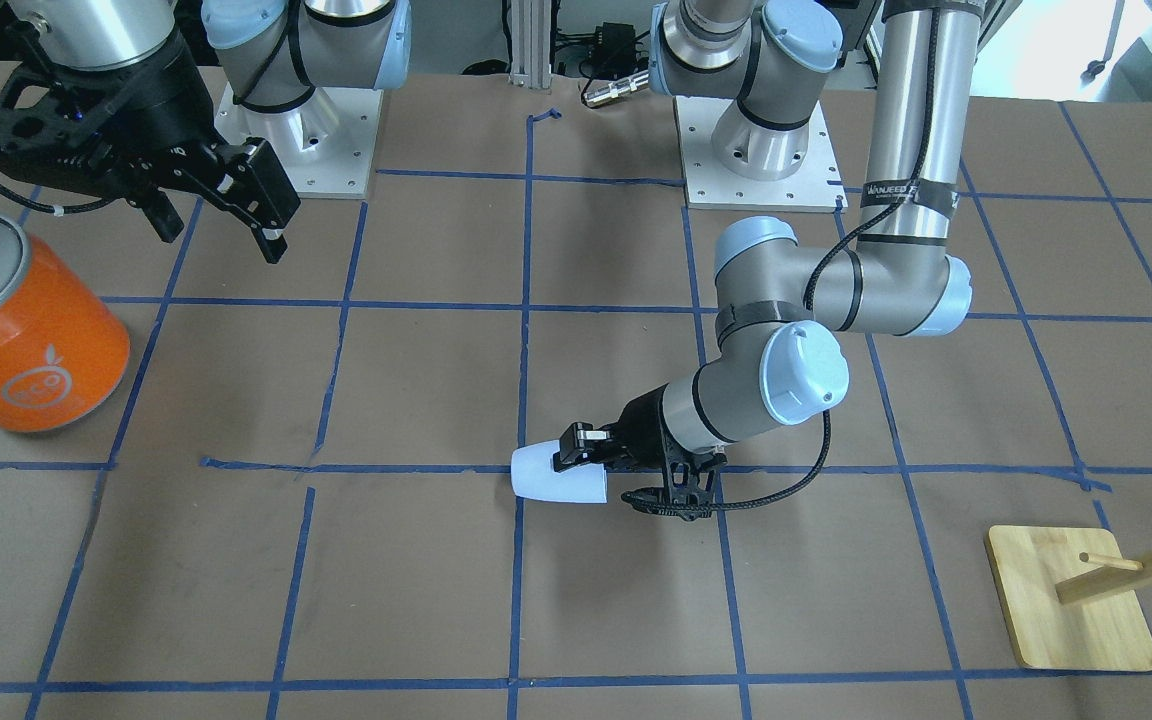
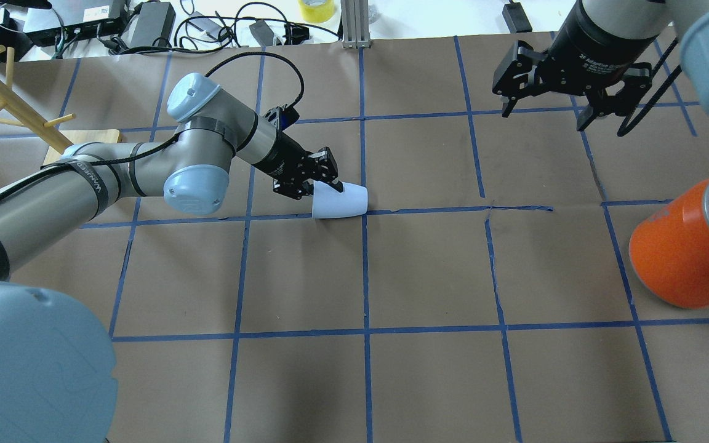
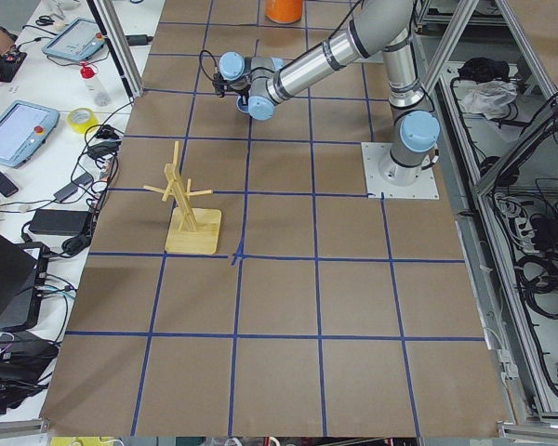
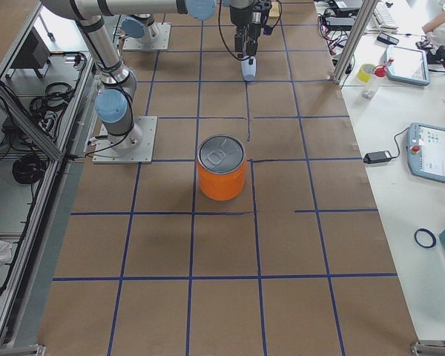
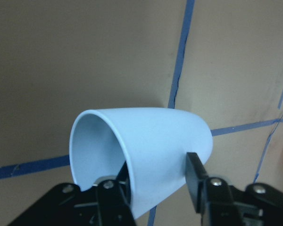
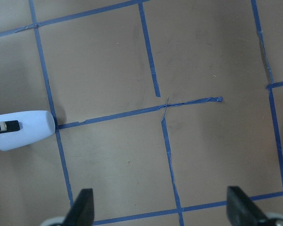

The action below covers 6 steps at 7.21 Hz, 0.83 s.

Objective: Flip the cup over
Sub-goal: 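Lift the cup with the left gripper and rotate it upright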

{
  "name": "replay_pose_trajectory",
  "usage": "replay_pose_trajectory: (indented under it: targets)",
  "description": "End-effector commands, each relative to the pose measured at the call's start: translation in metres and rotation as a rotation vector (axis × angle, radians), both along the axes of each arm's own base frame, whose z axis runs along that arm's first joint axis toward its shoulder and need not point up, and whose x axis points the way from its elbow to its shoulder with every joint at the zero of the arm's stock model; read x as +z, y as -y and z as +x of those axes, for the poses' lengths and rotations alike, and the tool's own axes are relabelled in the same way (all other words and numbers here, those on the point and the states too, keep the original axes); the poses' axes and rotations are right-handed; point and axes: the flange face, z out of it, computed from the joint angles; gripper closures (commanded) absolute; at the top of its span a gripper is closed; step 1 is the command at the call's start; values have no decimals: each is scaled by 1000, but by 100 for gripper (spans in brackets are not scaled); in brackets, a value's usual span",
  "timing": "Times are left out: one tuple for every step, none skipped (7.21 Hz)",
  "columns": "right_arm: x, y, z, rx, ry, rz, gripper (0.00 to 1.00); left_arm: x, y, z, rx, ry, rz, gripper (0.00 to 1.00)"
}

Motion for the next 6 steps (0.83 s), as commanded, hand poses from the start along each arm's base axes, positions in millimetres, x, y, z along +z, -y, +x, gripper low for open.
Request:
replay_pose_trajectory:
  targets:
    - [-2, -1, -1, 95, -31, 1, 0, 21, 14, 0, 109, 11, 25, 100]
    - [-2, 0, -1, 119, -36, -2, 0, 39, 25, 0, 154, 17, 16, 100]
    - [-2, 0, -1, 125, -28, -5, 0, 47, 31, 1, 161, 26, -1, 100]
    - [-3, 0, 1, 129, -16, -3, 0, 52, 31, 6, 188, 91, -10, 100]
    - [-3, 0, 0, 129, -20, -4, 0, 63, 32, 11, 197, 155, -43, 100]
    - [-3, 0, 0, 129, -19, -4, 0, 86, 40, 18, 201, 237, -84, 100]
